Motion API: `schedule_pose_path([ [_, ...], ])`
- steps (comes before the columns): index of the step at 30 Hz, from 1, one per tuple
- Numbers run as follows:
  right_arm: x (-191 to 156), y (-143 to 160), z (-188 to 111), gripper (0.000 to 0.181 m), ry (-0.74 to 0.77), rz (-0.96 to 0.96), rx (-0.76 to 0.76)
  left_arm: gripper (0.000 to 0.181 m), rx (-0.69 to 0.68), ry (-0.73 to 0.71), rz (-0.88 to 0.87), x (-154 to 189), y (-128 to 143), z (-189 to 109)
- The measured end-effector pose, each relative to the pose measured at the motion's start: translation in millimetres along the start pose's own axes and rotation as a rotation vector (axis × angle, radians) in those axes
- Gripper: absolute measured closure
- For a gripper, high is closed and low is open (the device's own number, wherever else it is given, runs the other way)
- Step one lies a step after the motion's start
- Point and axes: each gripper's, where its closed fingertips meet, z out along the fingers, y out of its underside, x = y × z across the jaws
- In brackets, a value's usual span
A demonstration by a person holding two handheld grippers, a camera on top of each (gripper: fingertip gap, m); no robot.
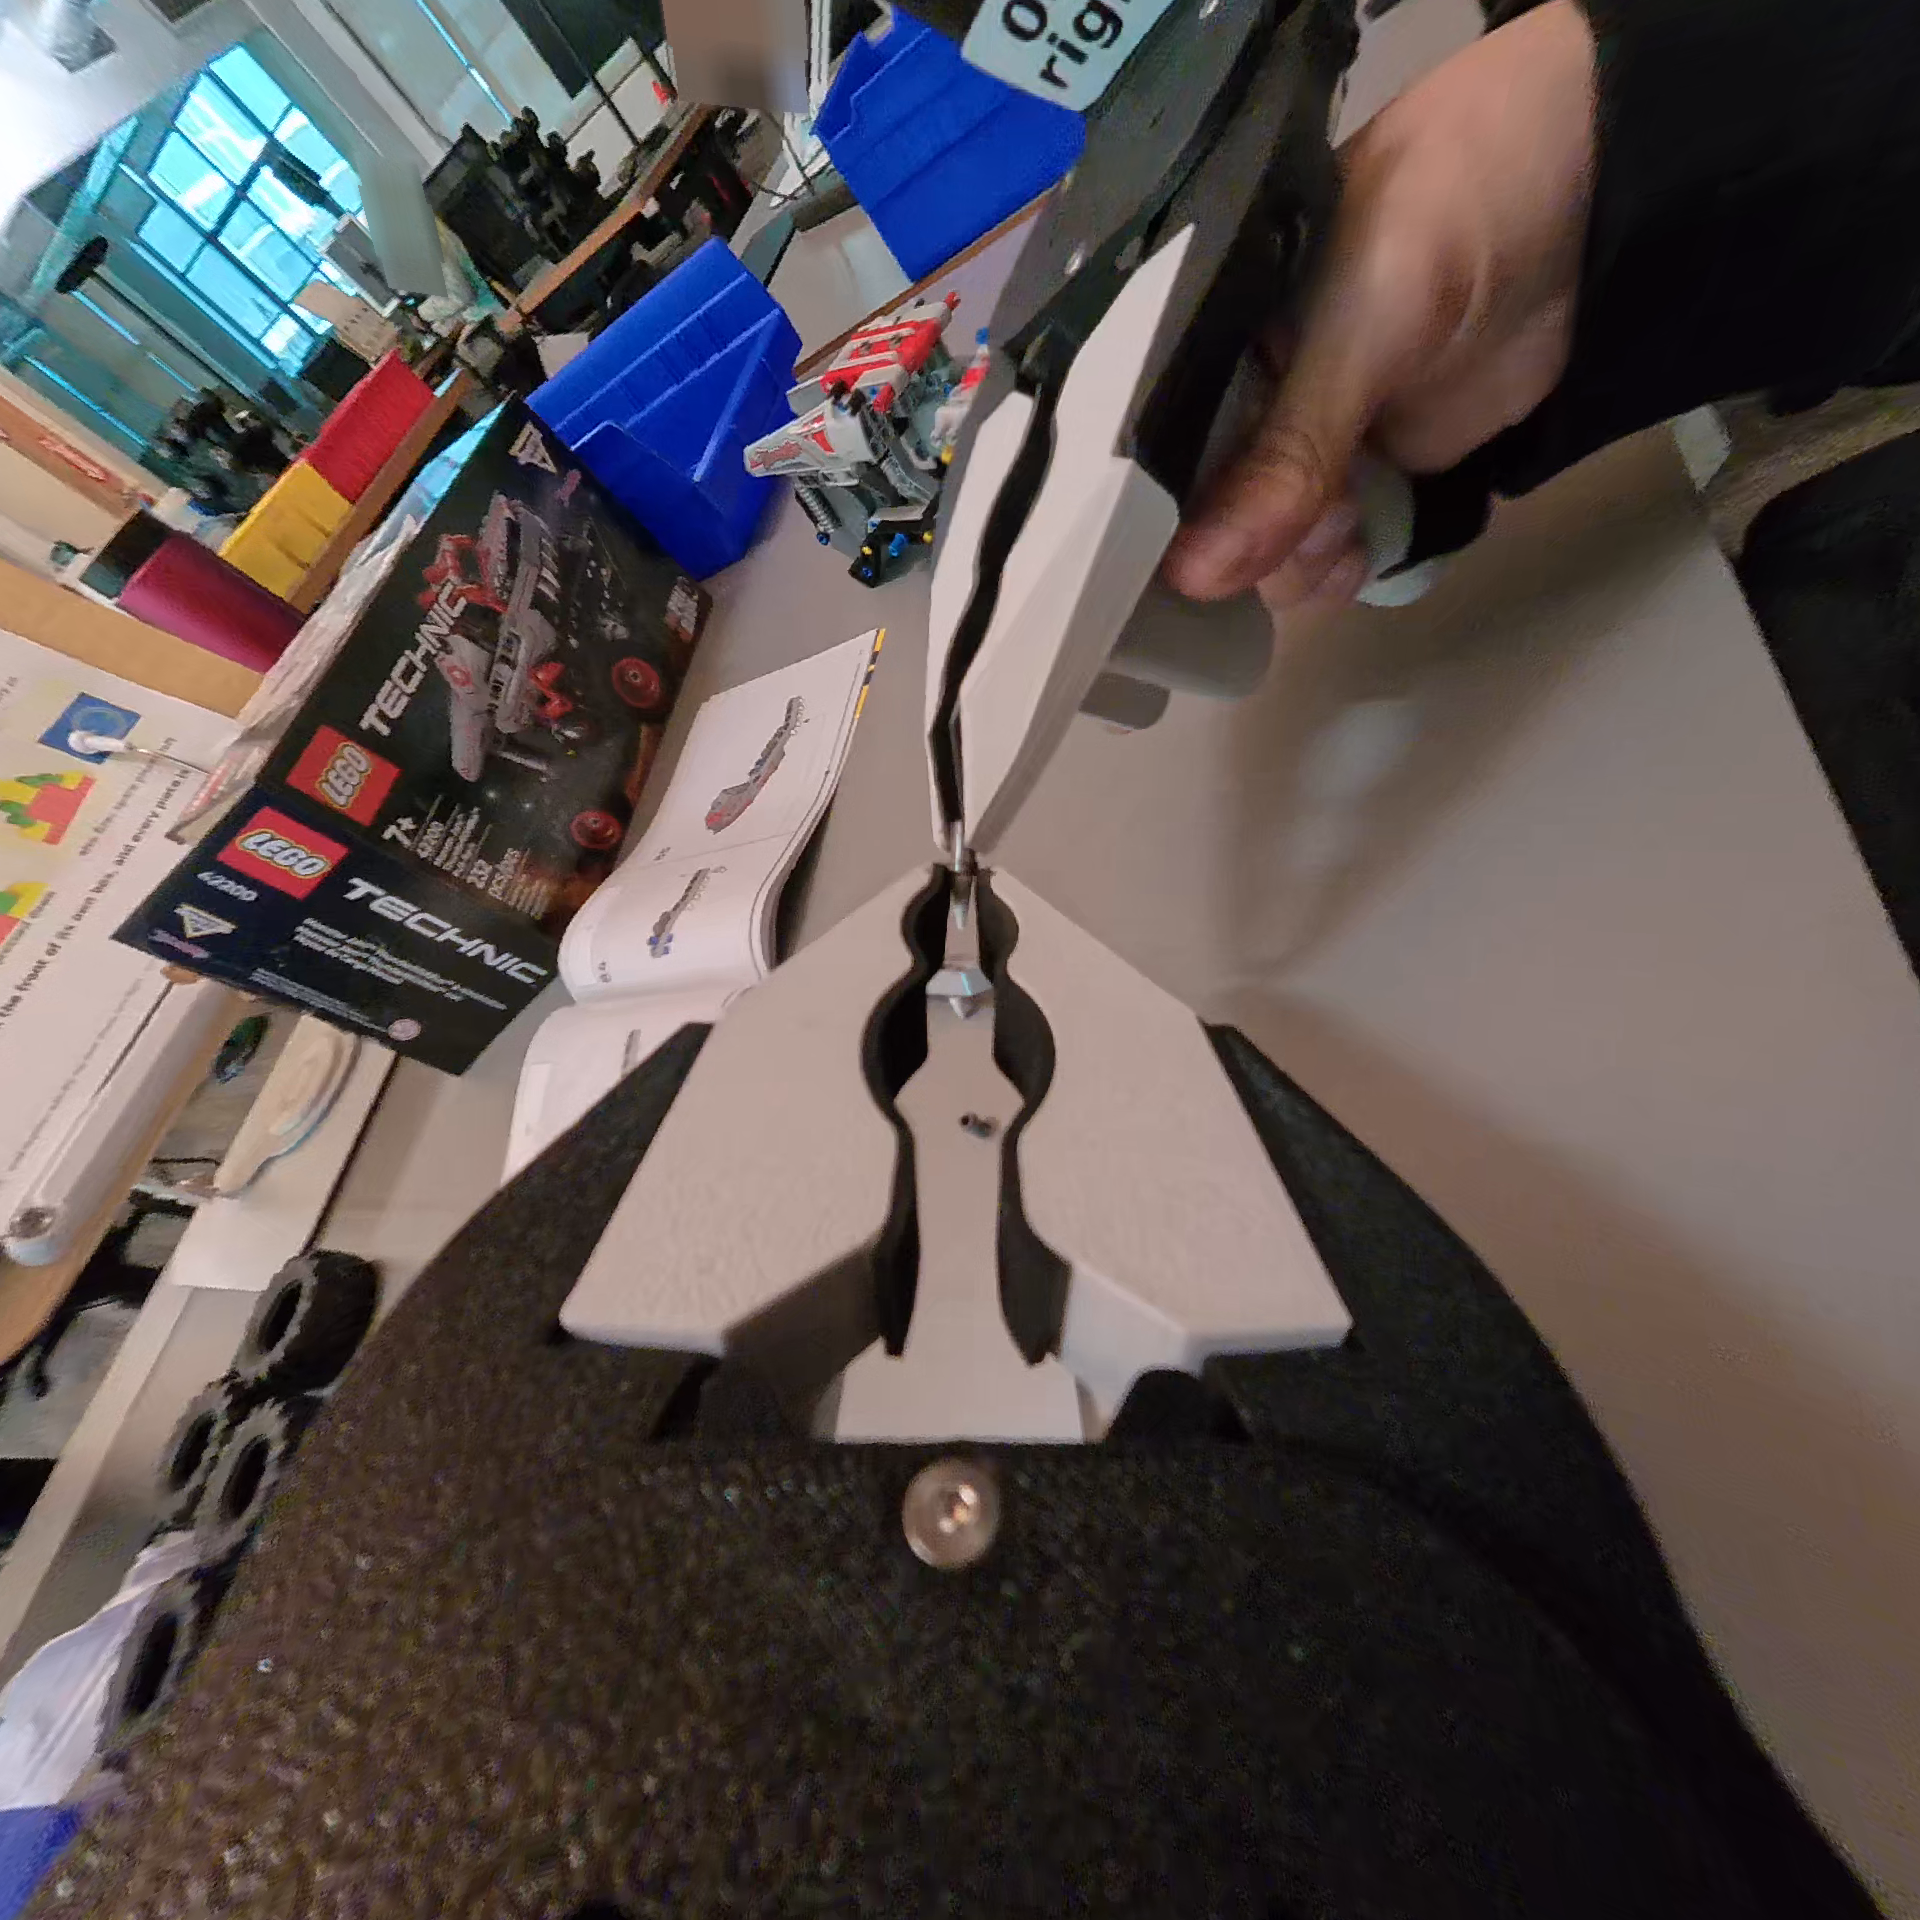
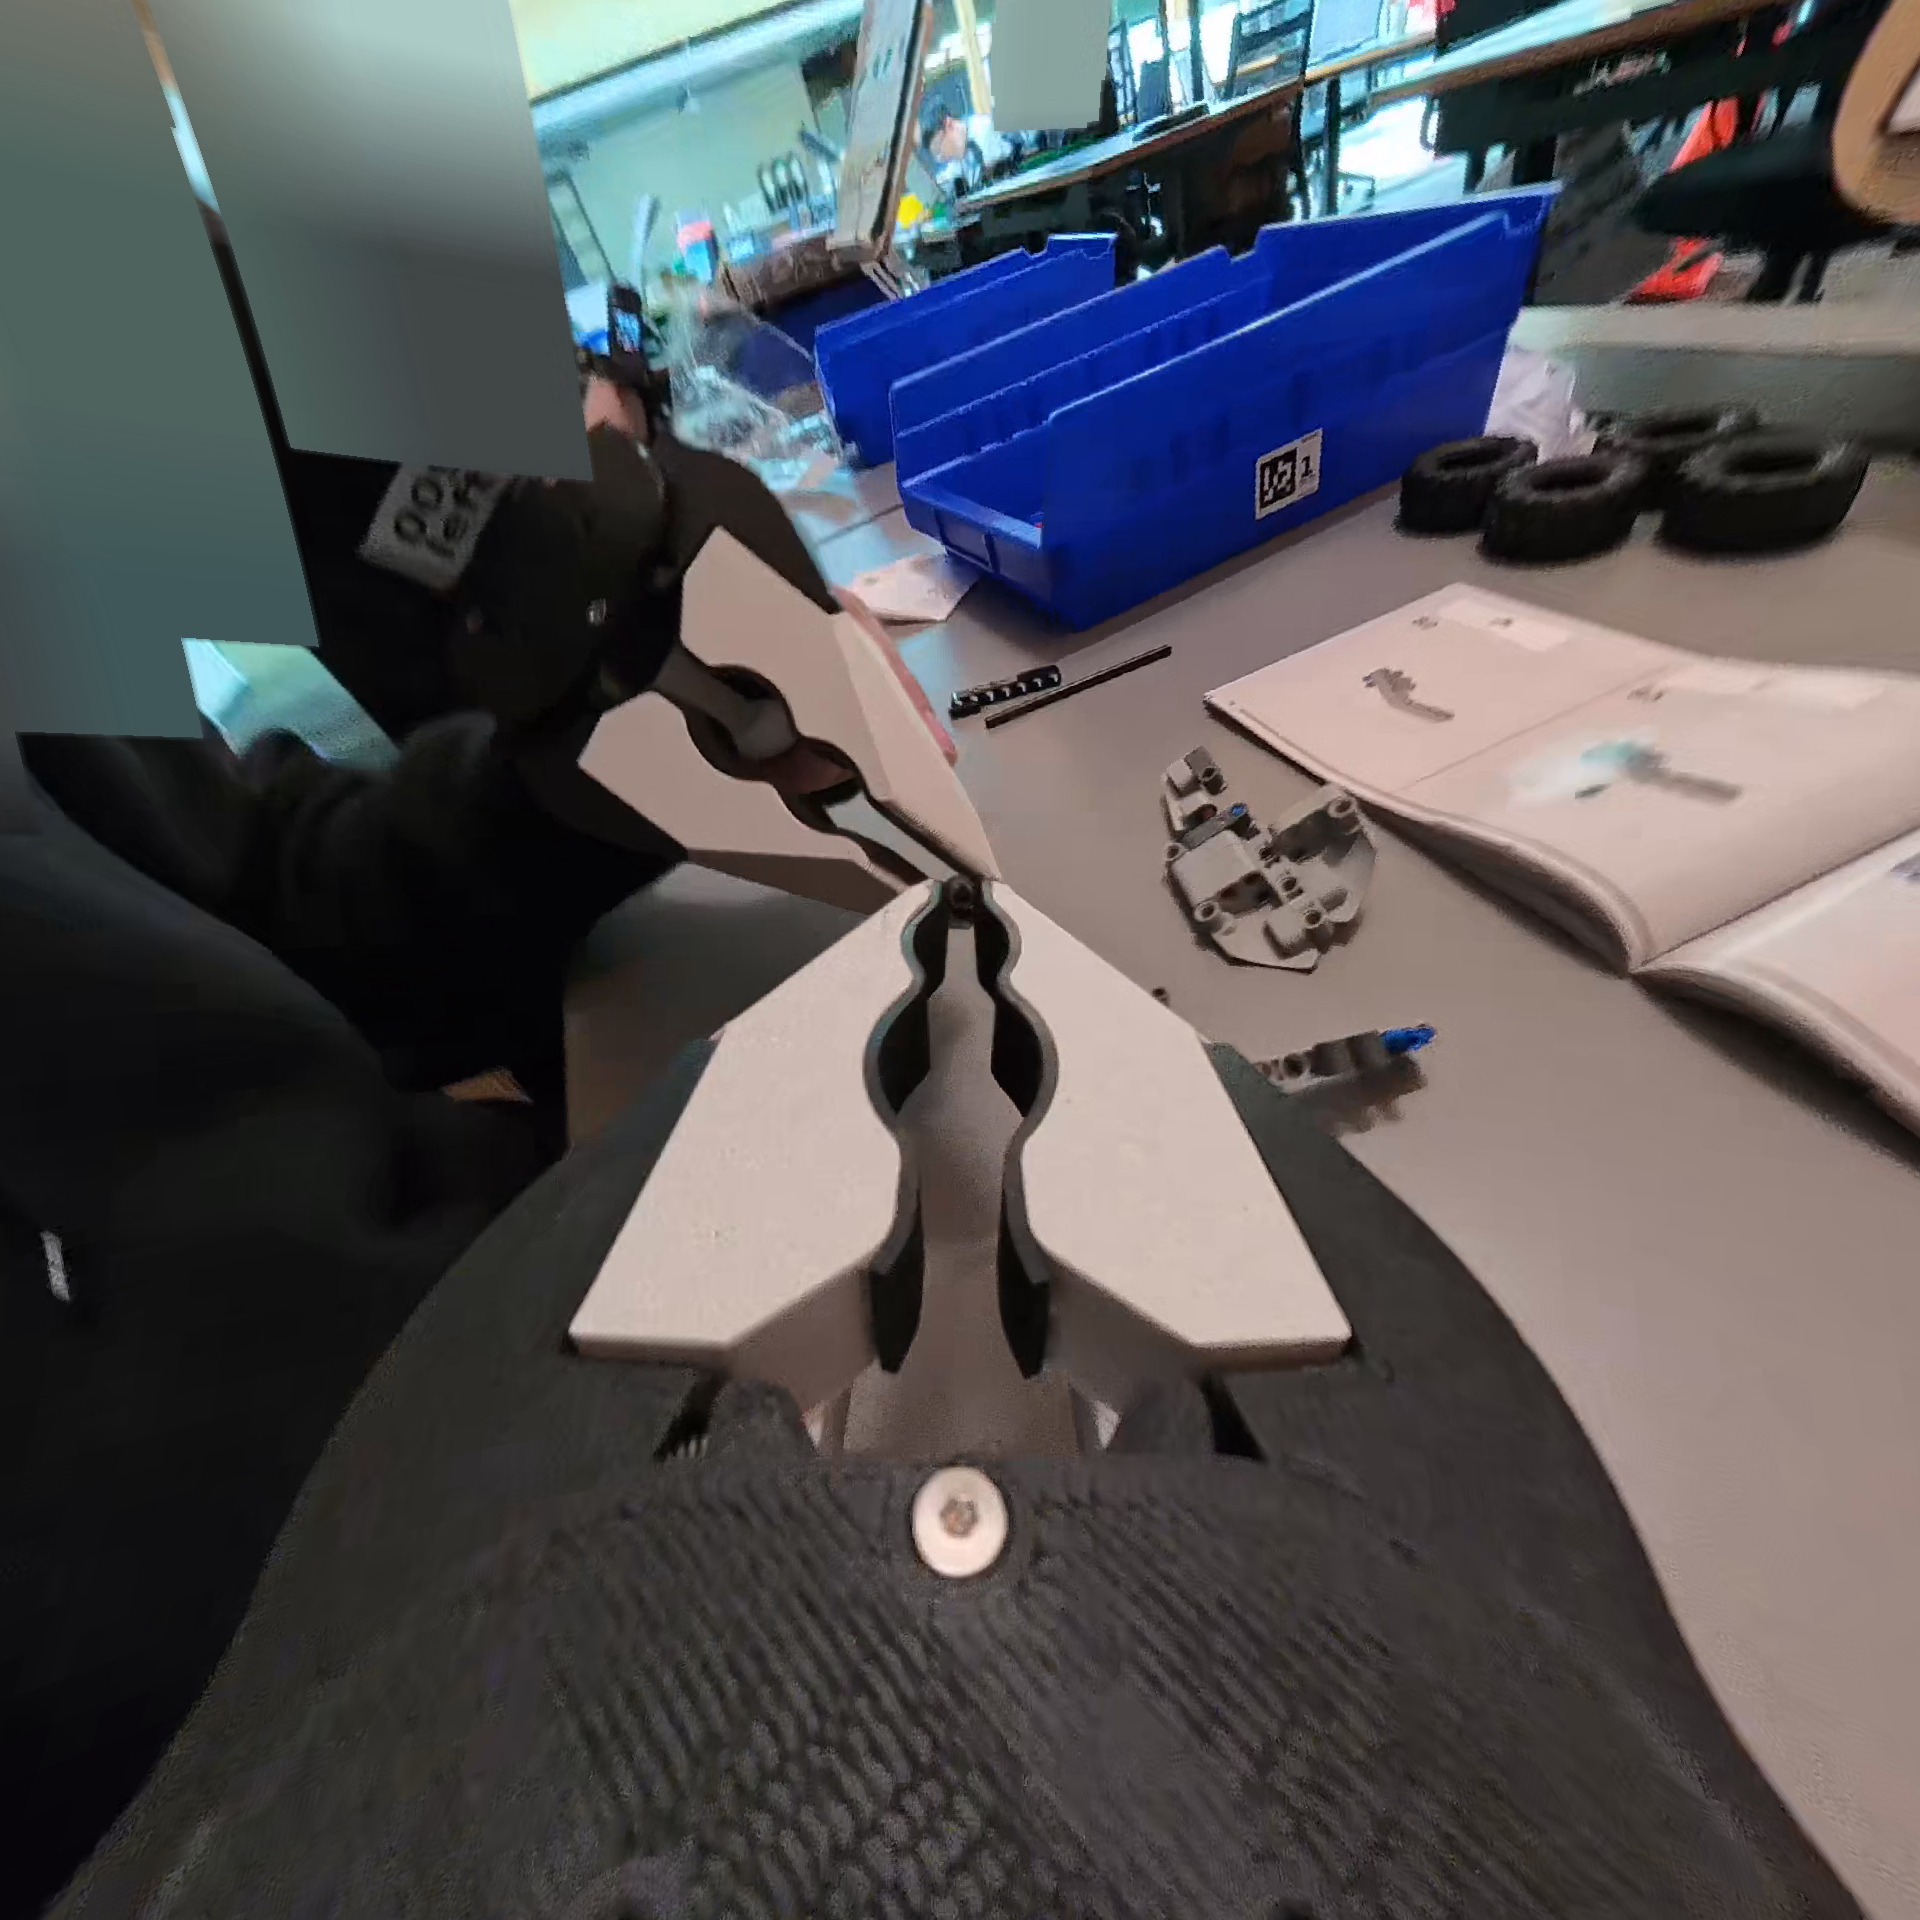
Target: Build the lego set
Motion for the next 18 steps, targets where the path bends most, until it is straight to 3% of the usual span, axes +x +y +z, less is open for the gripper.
schedule_pose_path([
  [4, 4, 2, 1, 0.179, -0.016, 0.140, 0.020, 0.180, -0.059, -0.006, 0.056, 1, 6, 2],
  [10, 10, 14, 3, 0.178, 0.054, 0.089, -0.068, 0.181, -0.115, -0.011, 0.139, 5, 13, 9],
  [12, 13, 17, -3, 0.176, 0.071, 0.055, -0.095, 0.181, -0.136, -0.008, 0.103, 6, 18, 13],
  [14, 29, 24, -13, 0.164, 0.162, 0.030, -0.157, 0.181, -0.156, -0.018, 0.065, 2, 28, 15],
  [18, 62, 45, -23, 0.158, 0.309, 0.007, -0.296, 0.181, -0.213, -0.043, -0.047, -8, 50, 19],
])
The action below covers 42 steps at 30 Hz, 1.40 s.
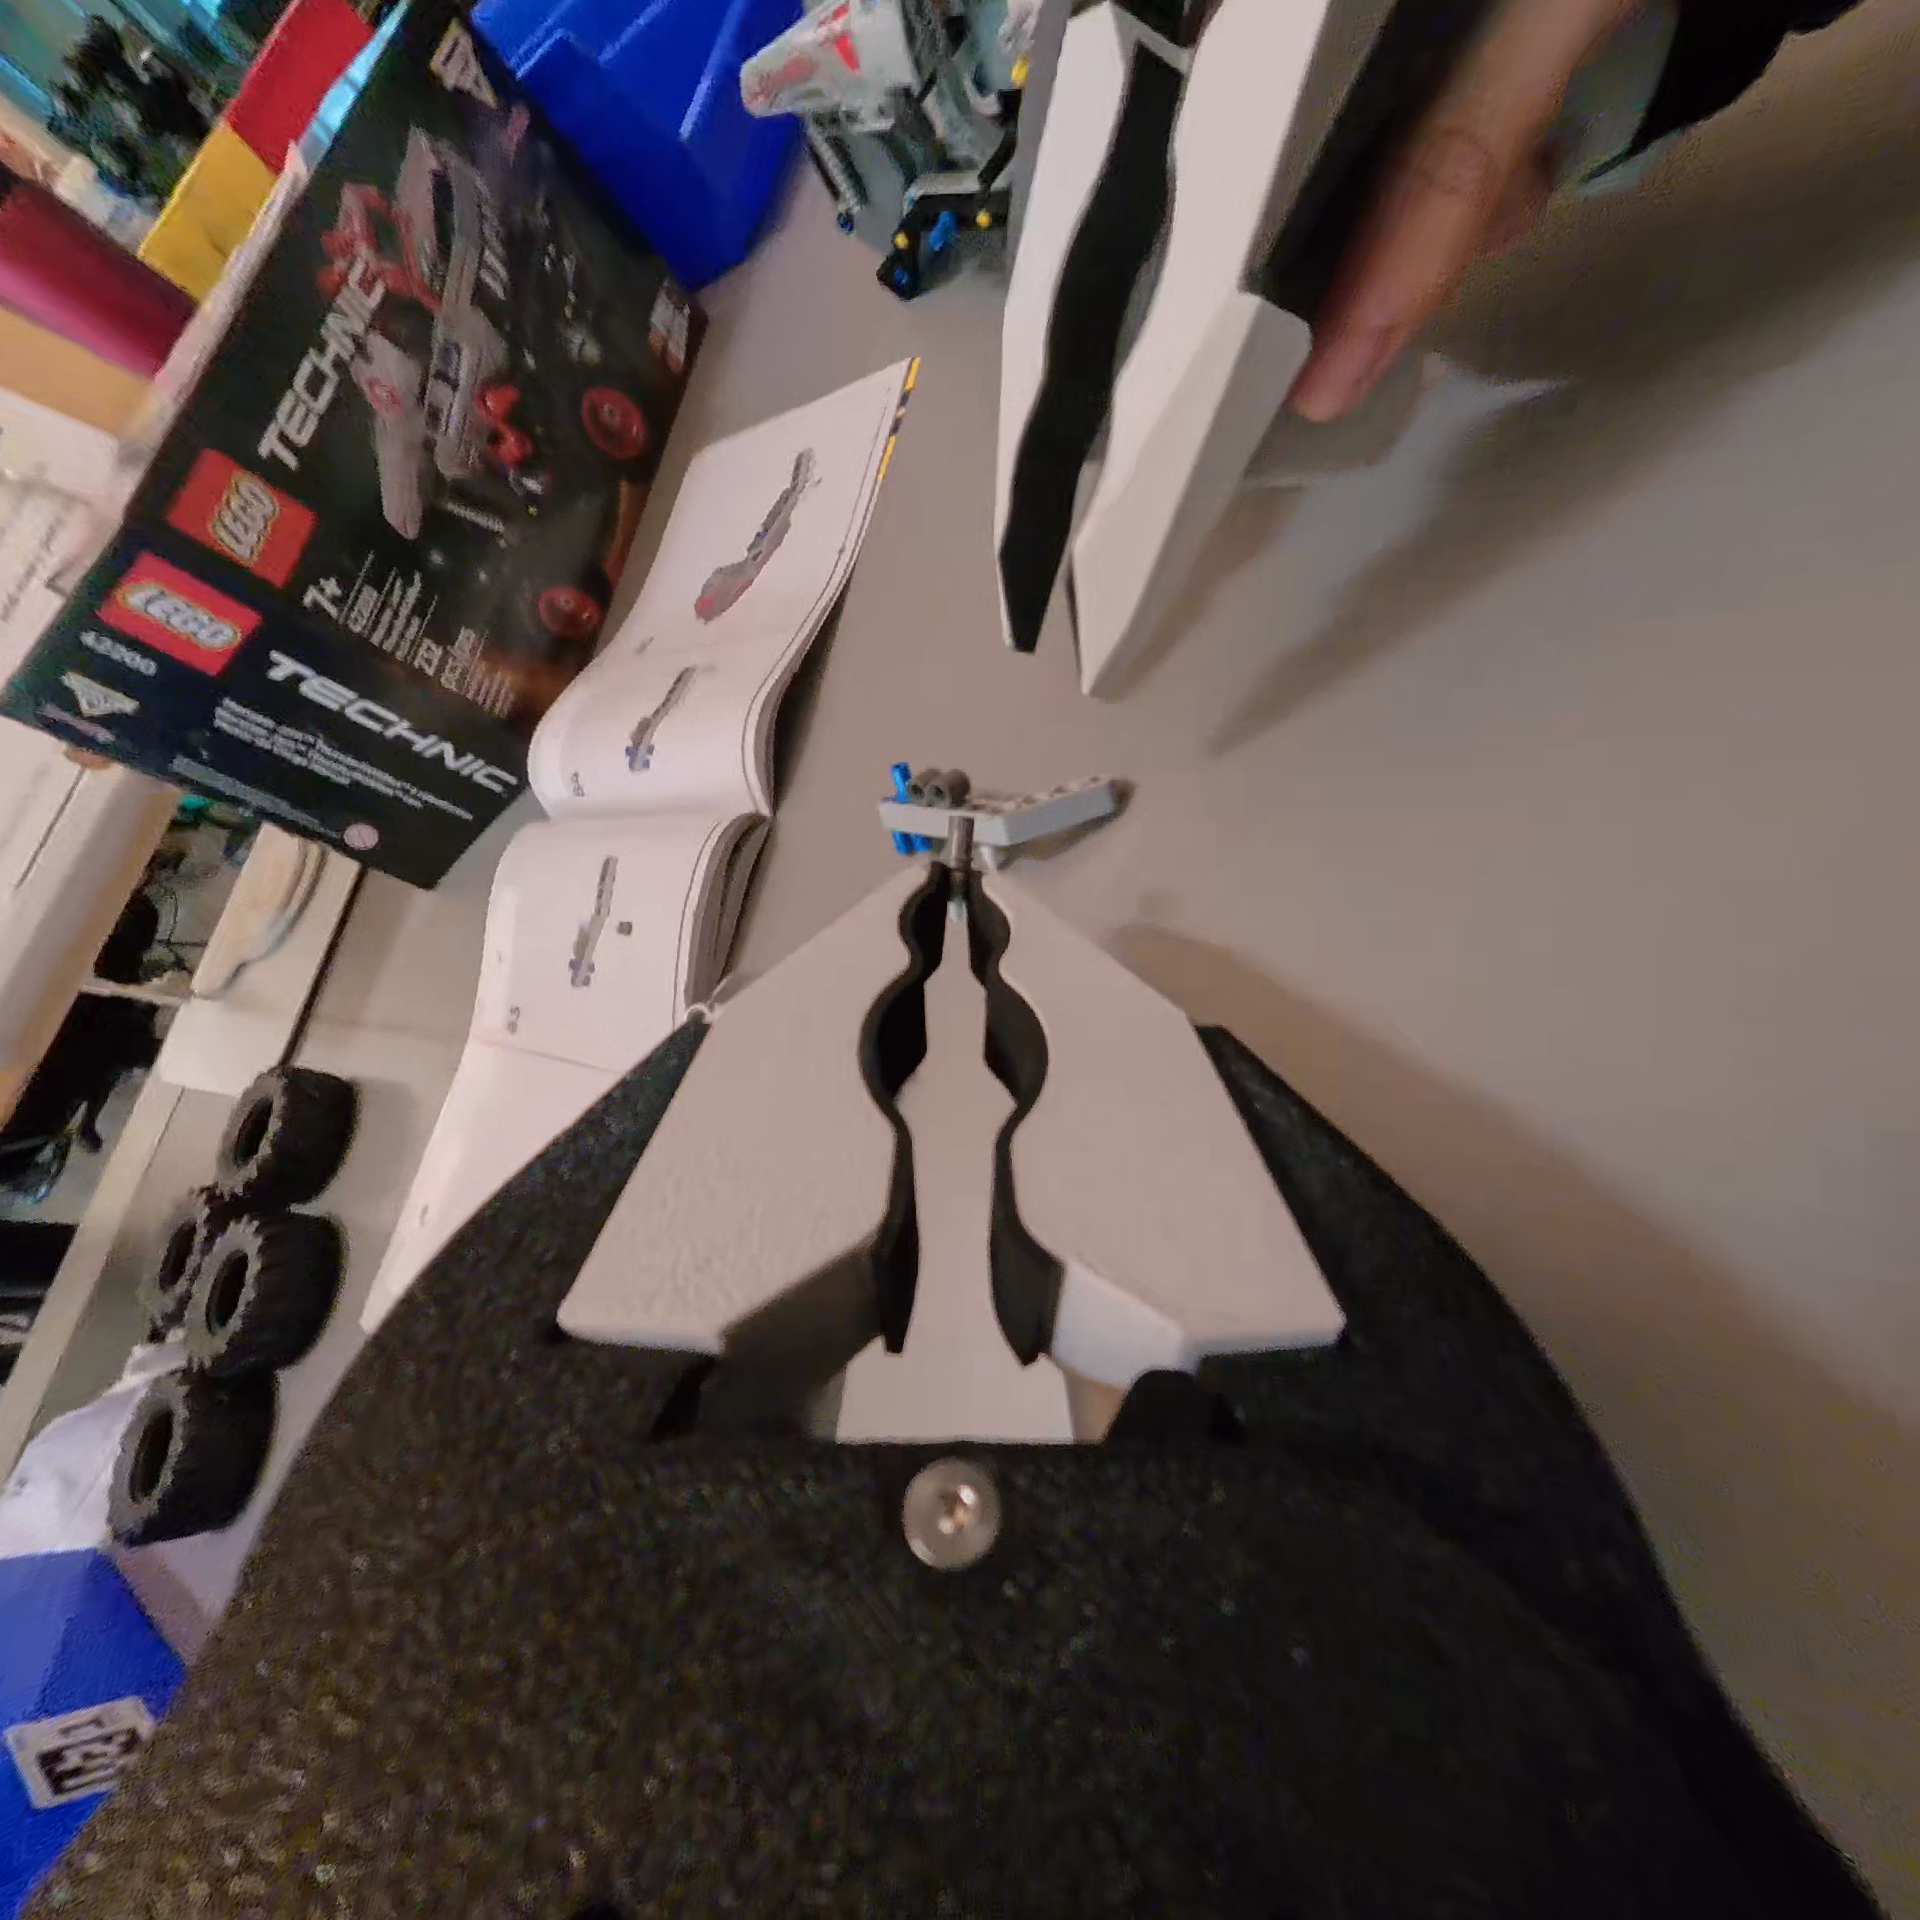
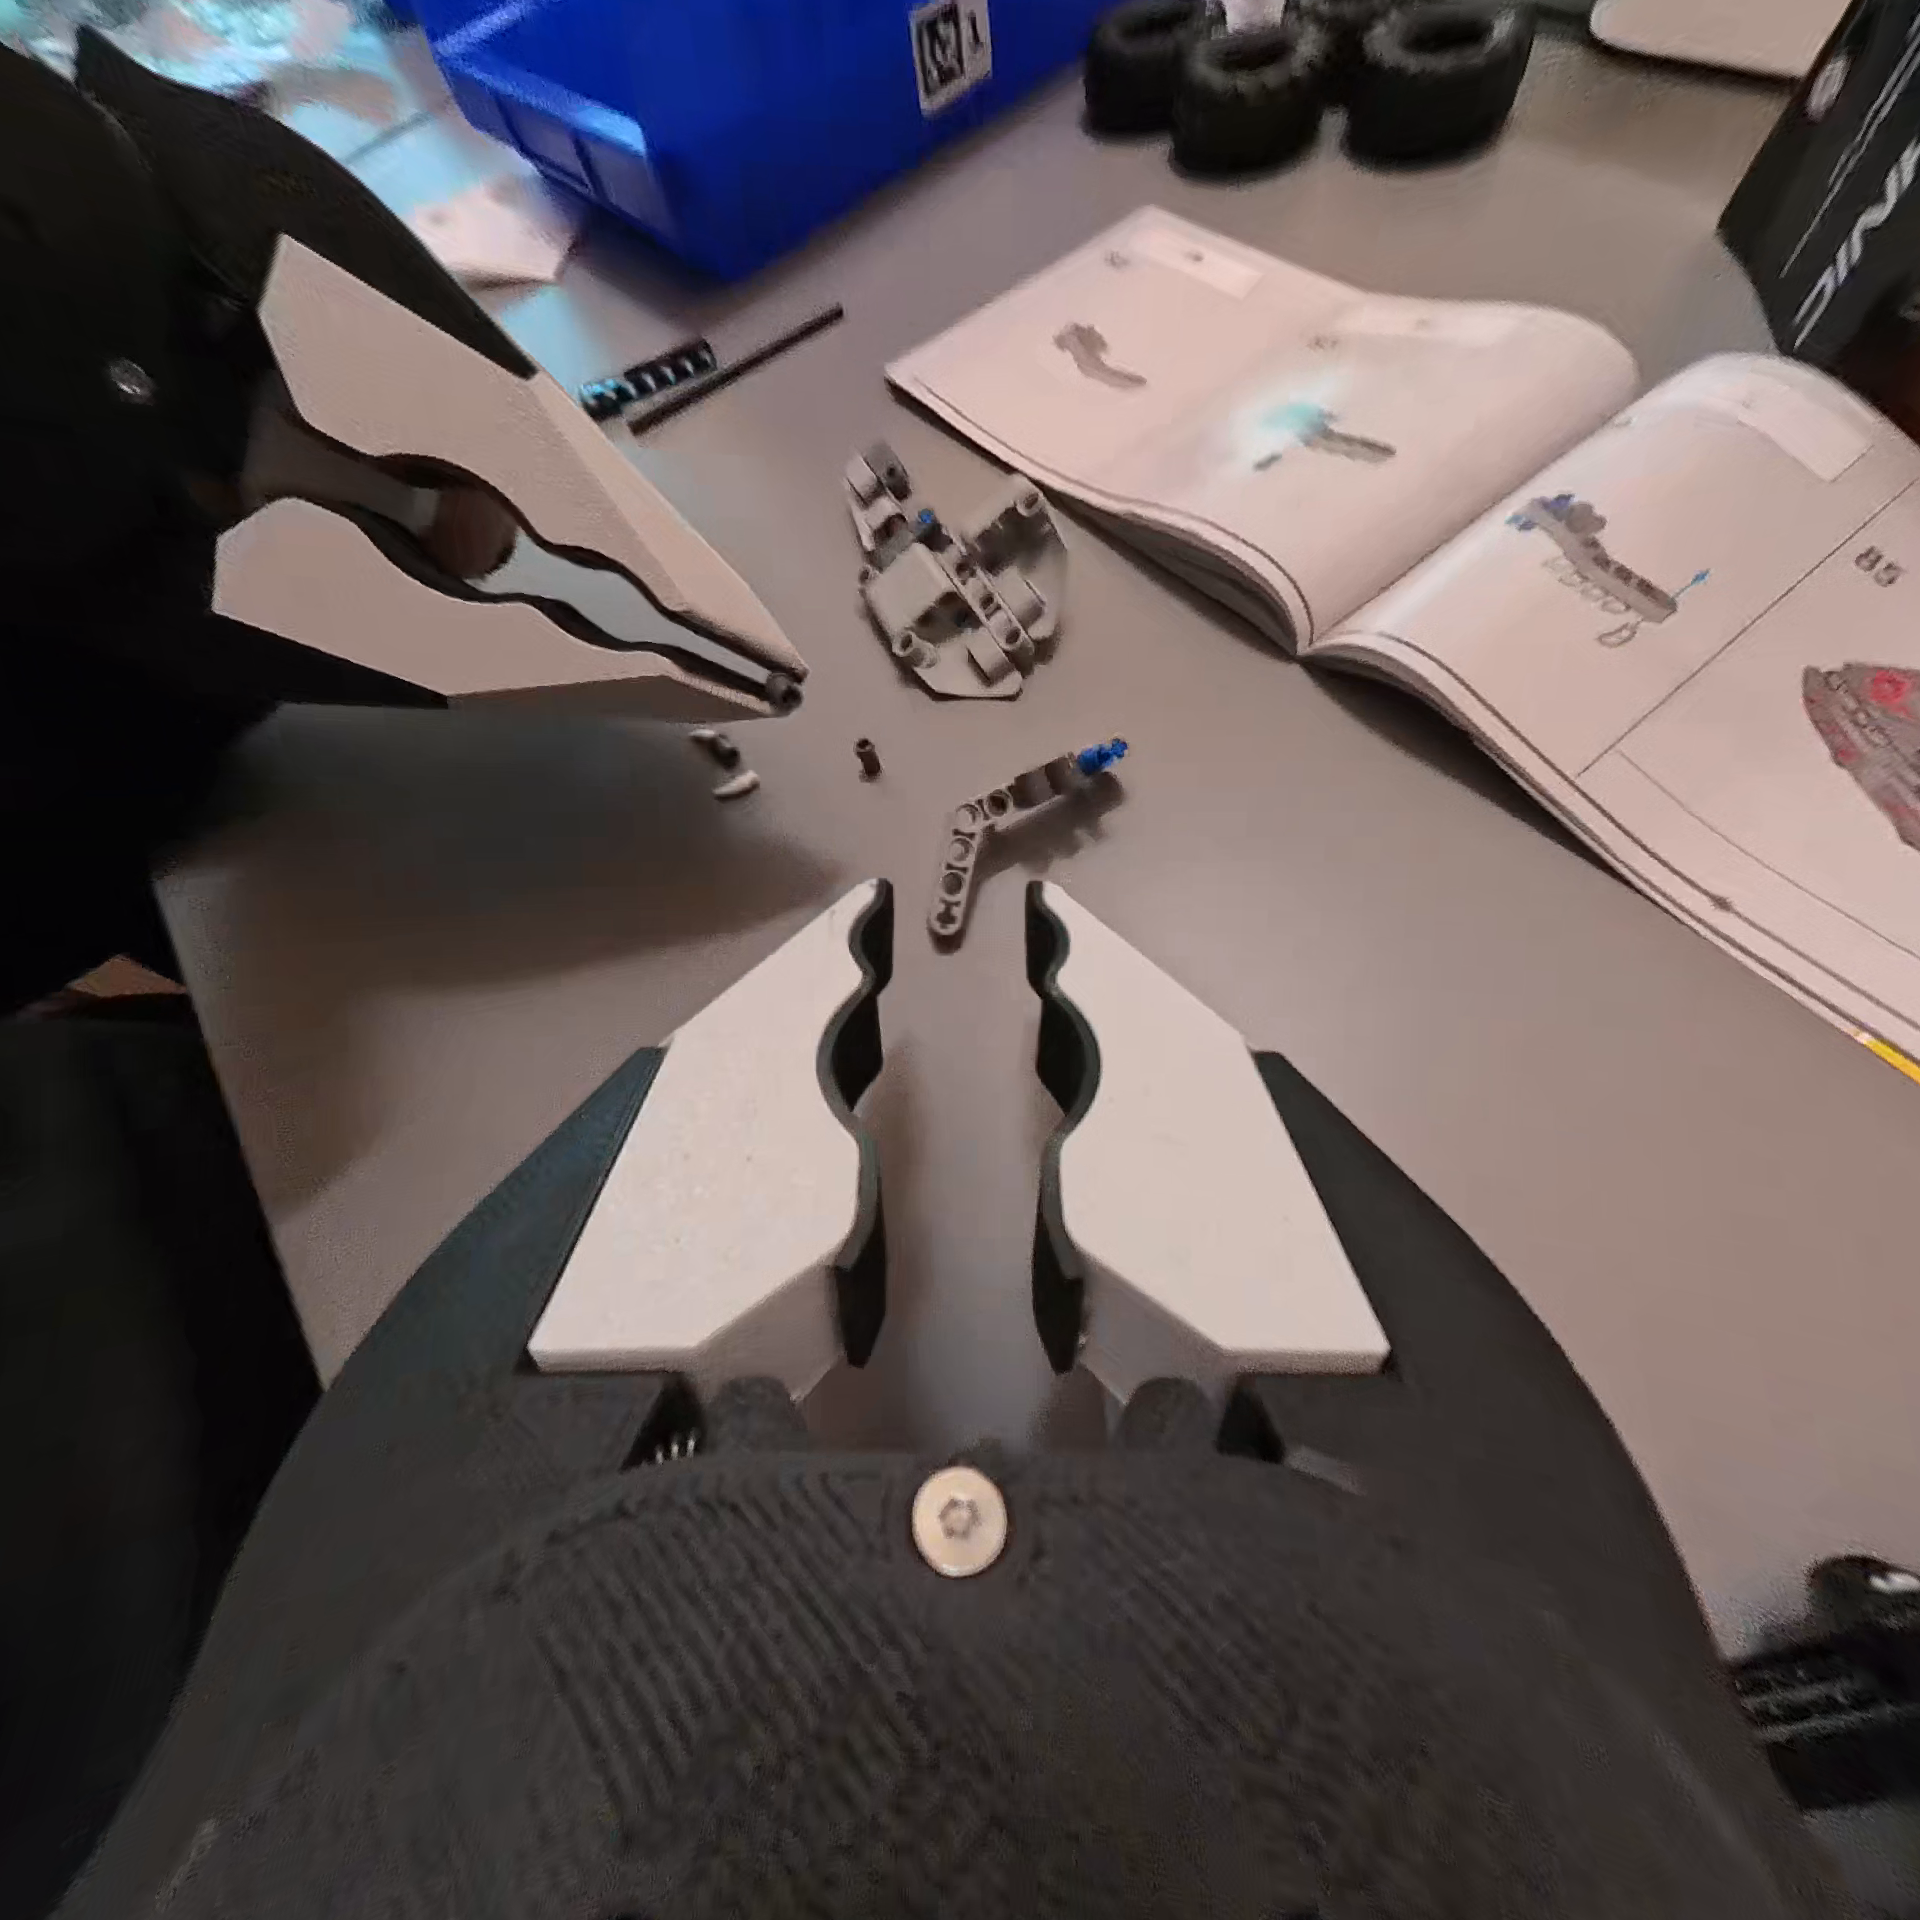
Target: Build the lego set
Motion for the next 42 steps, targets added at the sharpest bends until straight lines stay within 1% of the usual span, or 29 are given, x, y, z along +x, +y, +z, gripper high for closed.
schedule_pose_path([
  [2, 0, 3, 12, 0.151, -0.025, 0.024, -0.030, 0.181, -0.025, 0.015, -0.022, 1, 7, 4],
  [5, 0, 5, 28, 0.150, -0.029, 0.026, -0.068, 0.180, -0.036, 0.061, -0.086, 6, 10, 6],
  [8, 0, 5, 38, 0.154, -0.039, 0.038, -0.078, 0.181, -0.019, 0.092, -0.139, 10, 9, 7],
  [10, 4, 5, 41, 0.157, -0.030, 0.051, -0.083, 0.181, -0.024, 0.078, -0.109, 8, 11, 9],
  [12, 5, 7, 43, 0.165, -0.033, 0.063, -0.100, 0.181, -0.022, 0.070, -0.085, 9, 12, 12],
  [15, 6, 7, 44, 0.170, -0.023, 0.040, -0.104, 0.181, -0.002, 0.124, -0.148, 16, 10, 15],
  [18, 7, 7, 45, 0.174, -0.012, 0.012, -0.105, 0.181, -0.003, 0.119, -0.179, 14, 9, 14],
  [19, 6, 5, 44, 0.176, -0.024, 0.025, -0.092, 0.181, -0.005, 0.118, -0.204, 13, 8, 12],
  [20, 0, 1, 43, 0.175, -0.072, 0.067, -0.066, 0.181, 0.015, 0.103, -0.227, 10, 4, 10],
  [23, -23, -15, 35, 0.176, -0.310, 0.256, 0.052, 0.181, 0.051, 0.114, -0.316, 4, 0, 5],
  [24, -26, -20, 31, 0.176, -0.358, 0.317, 0.093, 0.181, 0.064, 0.122, -0.333, 3, -1, 4],
  [27, -28, -28, 23, 0.176, -0.444, 0.433, 0.172, 0.181, 0.040, 0.109, -0.337, 1, 5, 2],
  [29, -27, -29, 22, 0.176, -0.467, 0.482, 0.190, 0.181, 0.048, 0.109, -0.335, 3, 3, 3],
  [33, -25, -28, 23, 0.176, -0.464, 0.502, 0.182, 0.181, 0.053, 0.099, -0.329, 3, 1, 3],
  [36, -31, -25, 25, 0.175, -0.485, 0.489, 0.150, 0.181, 0.045, 0.103, -0.319, 4, 2, 4],
  [38, -29, -23, 28, 0.175, -0.458, 0.484, 0.133, 0.181, 0.032, 0.101, -0.298, 6, 3, 4],
  [42, -30, -21, 30, 0.175, -0.449, 0.470, 0.117, 0.181, 0.012, 0.094, -0.266, 7, 6, 5],
])
